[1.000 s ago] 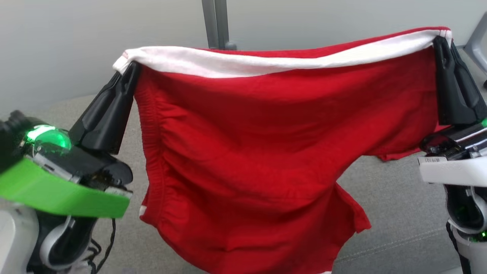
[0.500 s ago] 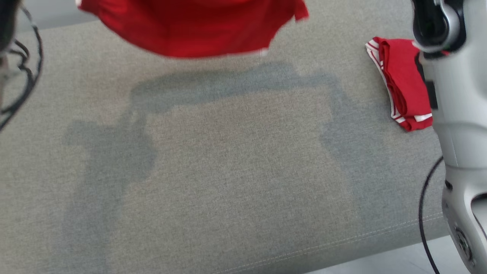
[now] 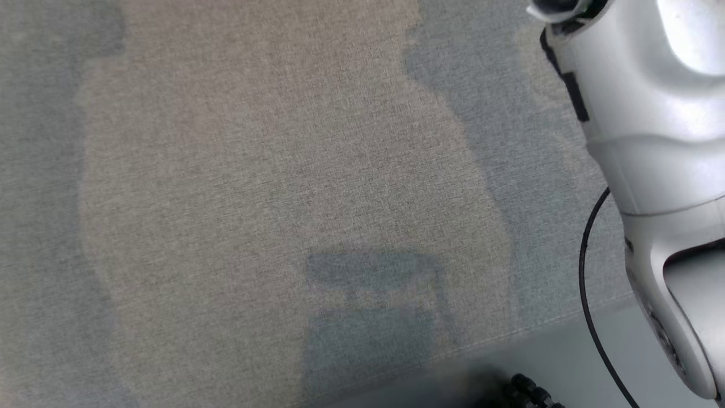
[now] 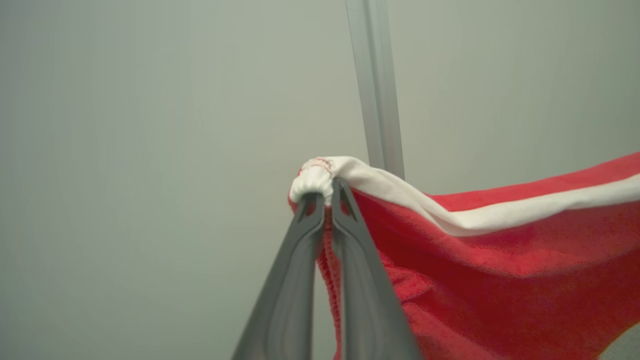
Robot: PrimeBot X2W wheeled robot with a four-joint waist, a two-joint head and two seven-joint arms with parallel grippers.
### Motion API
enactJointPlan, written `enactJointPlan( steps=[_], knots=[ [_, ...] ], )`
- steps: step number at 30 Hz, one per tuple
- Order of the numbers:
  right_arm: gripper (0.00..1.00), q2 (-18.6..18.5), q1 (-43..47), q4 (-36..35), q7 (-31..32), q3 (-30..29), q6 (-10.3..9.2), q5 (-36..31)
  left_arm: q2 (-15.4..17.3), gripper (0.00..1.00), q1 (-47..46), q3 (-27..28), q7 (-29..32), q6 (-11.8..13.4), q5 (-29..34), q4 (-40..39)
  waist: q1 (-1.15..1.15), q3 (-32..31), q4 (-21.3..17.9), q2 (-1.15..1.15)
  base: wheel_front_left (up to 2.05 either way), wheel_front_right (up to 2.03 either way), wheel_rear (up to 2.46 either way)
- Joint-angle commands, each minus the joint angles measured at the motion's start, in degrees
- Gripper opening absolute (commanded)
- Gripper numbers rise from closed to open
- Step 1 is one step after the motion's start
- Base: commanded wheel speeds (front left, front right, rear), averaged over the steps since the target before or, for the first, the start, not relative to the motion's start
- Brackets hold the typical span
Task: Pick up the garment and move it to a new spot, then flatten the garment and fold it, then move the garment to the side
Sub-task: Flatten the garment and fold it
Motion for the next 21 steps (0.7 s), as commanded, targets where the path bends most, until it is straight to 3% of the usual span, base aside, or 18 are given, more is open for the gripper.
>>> enactJointPlan(
  steps=[1, 7, 11, 15, 21],
  knots=[
    [0.0, -0.2, 1.2, -1.0, -0.1, 0.5, -0.03, 0.4, 0.8, 0.0, 1.0, 0.2, -0.7, -0.3, -0.2, 1.3, -0.01, 8.2, -2.8, 0.58, 0.0, 0.0, 0.0],
    [0.0, -0.2, 4.3, -4.4, -0.1, 1.1, -0.03, 0.2, 1.1, 0.0, 1.3, 3.0, -2.1, -1.1, -2.5, 4.3, -0.01, 8.9, -2.9, 0.58, 0.0, 0.0, 0.0],
    [0.0, -0.2, 6.0, -6.0, -0.1, 1.6, -0.03, 0.0, 0.1, 0.0, 3.4, 5.0, -2.0, -1.5, -4.9, 0.9, -0.01, 8.5, -2.0, 0.58, 0.0, 0.0, 0.0],
    [0.0, -0.2, 9.2, -7.9, -0.1, 2.1, -0.03, -0.7, 0.4, 0.0, 9.0, 6.8, -2.0, -1.6, -9.7, -8.1, -0.01, 7.3, -1.1, 0.58, 0.0, 0.0, 0.0],
    [0.0, -3.4, 18.9, -12.7, -0.1, 2.6, -0.03, 1.2, 3.0, 0.0, 27.6, 9.0, -1.9, -1.6, -16.5, -25.7, -0.01, 2.9, 1.6, 0.58, 0.0, 0.0, 0.0]
  ],
)
